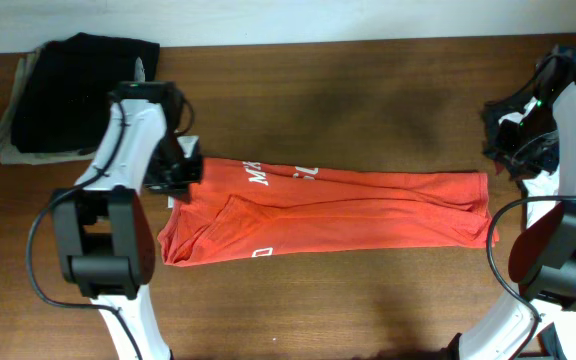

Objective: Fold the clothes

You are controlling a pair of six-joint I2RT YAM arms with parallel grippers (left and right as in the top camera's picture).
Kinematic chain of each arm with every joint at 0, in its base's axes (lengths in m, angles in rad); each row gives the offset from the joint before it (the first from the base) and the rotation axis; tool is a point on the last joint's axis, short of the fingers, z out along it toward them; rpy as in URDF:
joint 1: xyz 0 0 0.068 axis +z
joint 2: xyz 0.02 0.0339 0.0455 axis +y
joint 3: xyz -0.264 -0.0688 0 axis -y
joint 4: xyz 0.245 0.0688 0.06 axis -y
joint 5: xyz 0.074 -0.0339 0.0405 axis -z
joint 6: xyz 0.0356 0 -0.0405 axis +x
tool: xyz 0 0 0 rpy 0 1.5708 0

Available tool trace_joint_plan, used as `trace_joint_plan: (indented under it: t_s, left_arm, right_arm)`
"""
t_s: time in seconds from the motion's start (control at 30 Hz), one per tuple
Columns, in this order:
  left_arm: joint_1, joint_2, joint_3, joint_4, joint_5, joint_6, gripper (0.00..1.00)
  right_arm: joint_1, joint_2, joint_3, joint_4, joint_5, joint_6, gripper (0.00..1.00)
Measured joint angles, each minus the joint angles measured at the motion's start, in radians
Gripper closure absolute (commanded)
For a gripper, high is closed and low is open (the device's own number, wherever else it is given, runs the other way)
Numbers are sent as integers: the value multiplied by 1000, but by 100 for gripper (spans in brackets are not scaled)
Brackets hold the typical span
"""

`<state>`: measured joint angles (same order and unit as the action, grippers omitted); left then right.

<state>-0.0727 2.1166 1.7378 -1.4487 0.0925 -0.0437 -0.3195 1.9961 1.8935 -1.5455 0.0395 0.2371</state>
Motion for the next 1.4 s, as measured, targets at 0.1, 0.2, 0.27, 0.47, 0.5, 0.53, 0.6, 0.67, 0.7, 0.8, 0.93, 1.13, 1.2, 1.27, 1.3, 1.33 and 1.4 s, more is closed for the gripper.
trace_joint_plan:
  t_s: [0.1, 0.2, 0.27, 0.47, 0.5, 0.53, 0.6, 0.67, 0.7, 0.8, 0.93, 1.13, 1.2, 1.27, 1.3, 1.33, 1.4]
  left_arm:
    - [-72, 0, -1, 58, 39, 15, 100]
    - [-130, 0, -1, 111, 55, 22, 99]
    - [-164, 0, -1, 138, 58, 21, 99]
    - [-174, 0, -5, 215, 34, -6, 99]
    - [-169, 0, -10, 235, 31, -10, 99]
    - [-164, 0, -15, 248, 29, -11, 99]
    - [-152, -1, -45, 289, 26, -18, 99]
    - [-143, -2, -74, 314, 24, -22, 100]
    - [-138, -2, -93, 331, 24, -26, 100]
    - [-123, -2, -154, 372, 23, -32, 99]
    - [-89, -2, -246, 433, 24, -32, 100]
    - [-18, -43, -320, 506, 63, -41, 99]
    - [6, -48, -330, 508, 74, -44, 100]
    - [31, -49, -334, 507, 86, -50, 100]
    - [40, -49, -334, 507, 89, -54, 99]
    - [50, -49, -335, 507, 92, -59, 99]
    - [70, -49, -336, 507, 95, -78, 99]
  right_arm:
    - [7, 0, -51, 53, -9, -1, 96]
    - [34, 0, -133, 137, -31, -1, 96]
    - [60, 0, -198, 203, -46, -2, 96]
    - [108, 0, -352, 345, -71, -1, 96]
    - [108, 0, -383, 379, -76, -1, 96]
    - [108, 0, -405, 400, -76, -2, 96]
    - [108, 0, -445, 438, -76, -1, 96]
    - [108, 0, -471, 468, -79, -2, 96]
    - [108, 0, -482, 483, -79, -2, 96]
    - [108, 0, -496, 503, -79, -2, 96]
    - [108, 0, -500, 514, -79, -1, 96]
    - [108, 1, -501, 548, -79, -1, 96]
    - [108, 6, -501, 563, -79, -1, 96]
    - [108, 20, -501, 575, -79, -1, 96]
    - [108, 34, -501, 579, -79, -1, 96]
    - [108, 43, -501, 581, -79, -1, 96]
    - [108, 55, -499, 581, -79, -2, 96]
